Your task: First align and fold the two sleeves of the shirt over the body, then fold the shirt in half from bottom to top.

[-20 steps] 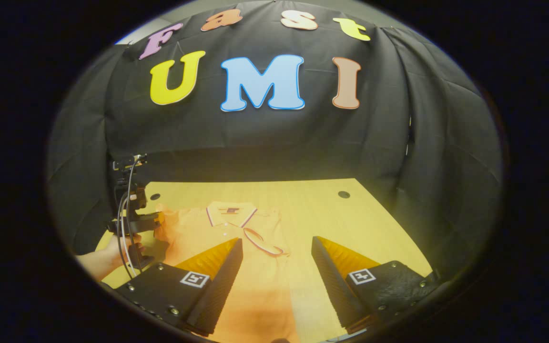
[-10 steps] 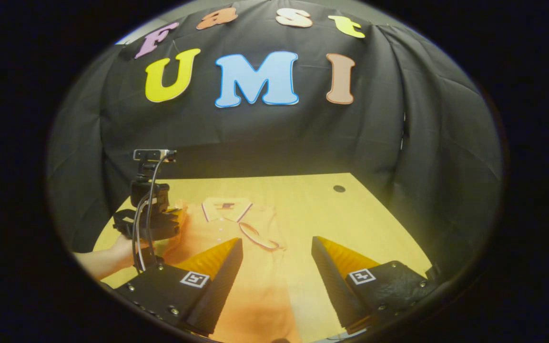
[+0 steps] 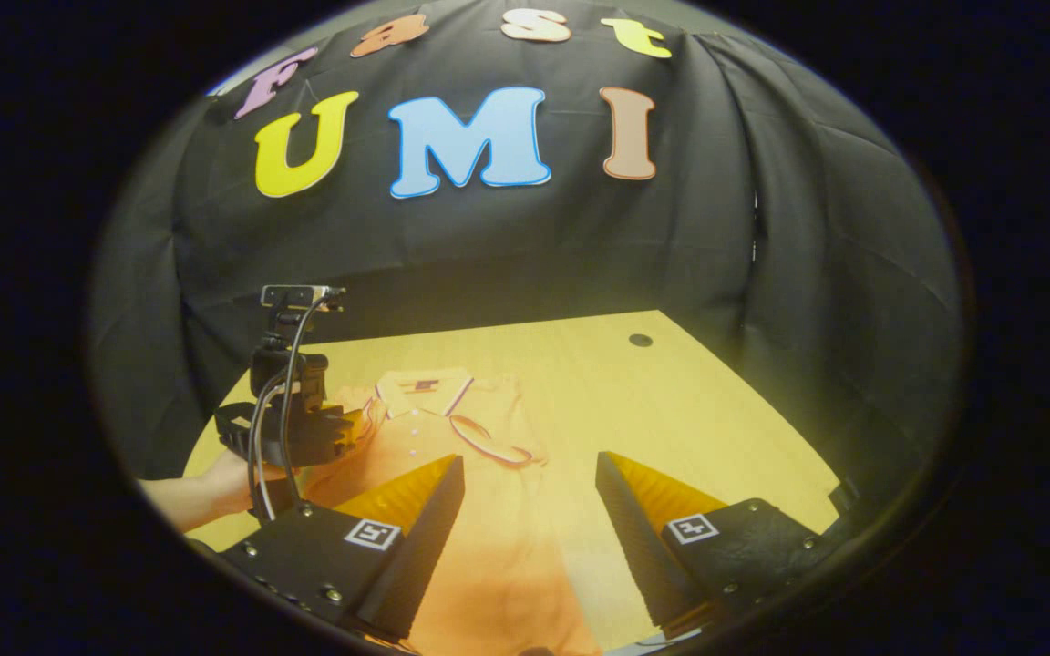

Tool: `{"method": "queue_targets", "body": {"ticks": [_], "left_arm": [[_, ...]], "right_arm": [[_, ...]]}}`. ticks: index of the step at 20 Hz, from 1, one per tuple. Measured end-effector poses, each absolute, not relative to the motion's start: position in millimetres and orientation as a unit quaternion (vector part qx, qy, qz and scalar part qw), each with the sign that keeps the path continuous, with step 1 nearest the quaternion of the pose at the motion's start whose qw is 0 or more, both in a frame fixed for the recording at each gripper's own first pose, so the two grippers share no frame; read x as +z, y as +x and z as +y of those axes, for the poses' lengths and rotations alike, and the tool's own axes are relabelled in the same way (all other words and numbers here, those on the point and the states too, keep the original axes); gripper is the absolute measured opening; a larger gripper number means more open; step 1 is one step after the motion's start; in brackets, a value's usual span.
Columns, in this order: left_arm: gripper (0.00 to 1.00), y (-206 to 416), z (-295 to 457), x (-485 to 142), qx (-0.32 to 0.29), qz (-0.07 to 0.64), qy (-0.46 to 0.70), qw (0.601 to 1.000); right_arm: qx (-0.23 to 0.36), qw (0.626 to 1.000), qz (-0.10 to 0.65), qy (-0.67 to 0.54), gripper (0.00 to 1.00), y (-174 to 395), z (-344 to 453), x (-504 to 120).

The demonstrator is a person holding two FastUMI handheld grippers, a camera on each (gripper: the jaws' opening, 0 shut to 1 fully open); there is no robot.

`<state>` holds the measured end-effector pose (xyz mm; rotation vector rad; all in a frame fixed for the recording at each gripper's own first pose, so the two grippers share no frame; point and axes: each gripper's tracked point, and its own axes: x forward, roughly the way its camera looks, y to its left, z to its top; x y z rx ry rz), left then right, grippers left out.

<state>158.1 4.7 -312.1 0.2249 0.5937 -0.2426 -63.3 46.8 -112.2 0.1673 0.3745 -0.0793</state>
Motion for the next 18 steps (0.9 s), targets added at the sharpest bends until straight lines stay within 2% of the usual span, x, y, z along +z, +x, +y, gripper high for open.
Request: {"method": "queue_targets", "body": {"ticks": [1,2,4,5,8,10,11,18], "left_arm": [[0.49,153.1,3.7,-309.6,-0.12,0.293,0.103,0.943],[0.65,146.6,3.7,-308.7,-0.119,0.296,0.097,0.943],[0.89,131.6,2.4,-305.6,-0.12,0.304,0.079,0.942],[0.86,123.7,2.5,-302.3,-0.12,0.305,0.07,0.942],[0.94,96.2,4.8,-293.5,-0.114,0.305,0.052,0.944],[0.94,76.3,6.4,-287.8,-0.112,0.301,0.047,0.946],[0.94,66.0,8.9,-285.9,-0.11,0.3,0.046,0.946],[0.94,-18.1,23.4,-277.4,-0.092,0.302,0.036,0.948]], "right_arm": [[-0.035,0.979,0.185,0.079,0.91,-62.9,46.4,-111.6],[-0.031,0.98,0.184,0.074,0.91,-62.9,45.5,-111.7],[-0.024,0.981,0.184,0.064,0.91,-64.3,42.7,-115.0],[-0.02,0.981,0.184,0.062,0.91,-65.3,42.4,-116.5],[-0.005,0.981,0.185,0.058,0.9,-72.2,43.2,-123.8],[0.008,0.98,0.191,0.055,0.92,-78.9,47.4,-133.7],[0.016,0.979,0.194,0.055,0.98,-82.5,48.0,-139.1],[0.056,0.975,0.212,0.039,0.98,-120.3,49.4,-172.1]]}}
